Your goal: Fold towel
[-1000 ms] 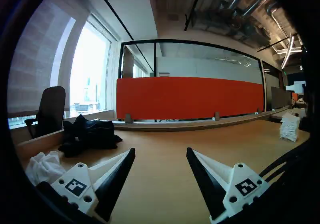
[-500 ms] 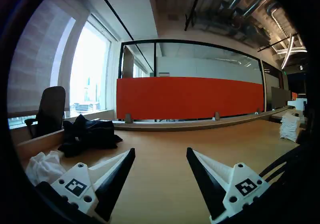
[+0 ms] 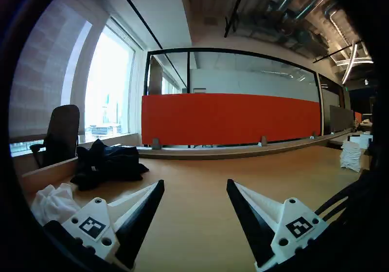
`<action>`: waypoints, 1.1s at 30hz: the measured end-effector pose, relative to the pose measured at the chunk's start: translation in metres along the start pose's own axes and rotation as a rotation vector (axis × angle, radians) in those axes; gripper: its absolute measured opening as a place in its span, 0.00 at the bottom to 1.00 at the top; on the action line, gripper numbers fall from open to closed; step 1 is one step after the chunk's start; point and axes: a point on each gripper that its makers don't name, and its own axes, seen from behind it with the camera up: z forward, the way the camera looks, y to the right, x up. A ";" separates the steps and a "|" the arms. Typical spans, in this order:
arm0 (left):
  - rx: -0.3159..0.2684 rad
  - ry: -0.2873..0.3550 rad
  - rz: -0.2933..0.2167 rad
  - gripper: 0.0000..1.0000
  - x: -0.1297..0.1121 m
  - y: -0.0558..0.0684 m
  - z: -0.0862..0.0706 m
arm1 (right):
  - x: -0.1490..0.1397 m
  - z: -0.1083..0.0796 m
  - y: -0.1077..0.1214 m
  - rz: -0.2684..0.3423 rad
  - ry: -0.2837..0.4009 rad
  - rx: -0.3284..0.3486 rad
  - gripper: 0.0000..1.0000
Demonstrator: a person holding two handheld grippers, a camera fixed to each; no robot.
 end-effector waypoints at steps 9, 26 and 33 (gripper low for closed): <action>0.000 0.000 0.000 0.95 0.000 0.000 0.000 | -0.012 0.001 -0.002 0.004 -0.003 0.007 0.99; 0.000 0.000 0.000 0.95 0.000 0.000 0.000 | -0.013 -0.004 -0.008 -0.024 0.009 0.010 0.99; 0.000 0.000 0.000 0.95 0.000 0.000 0.000 | -0.012 -0.006 -0.011 -0.039 0.013 0.008 0.99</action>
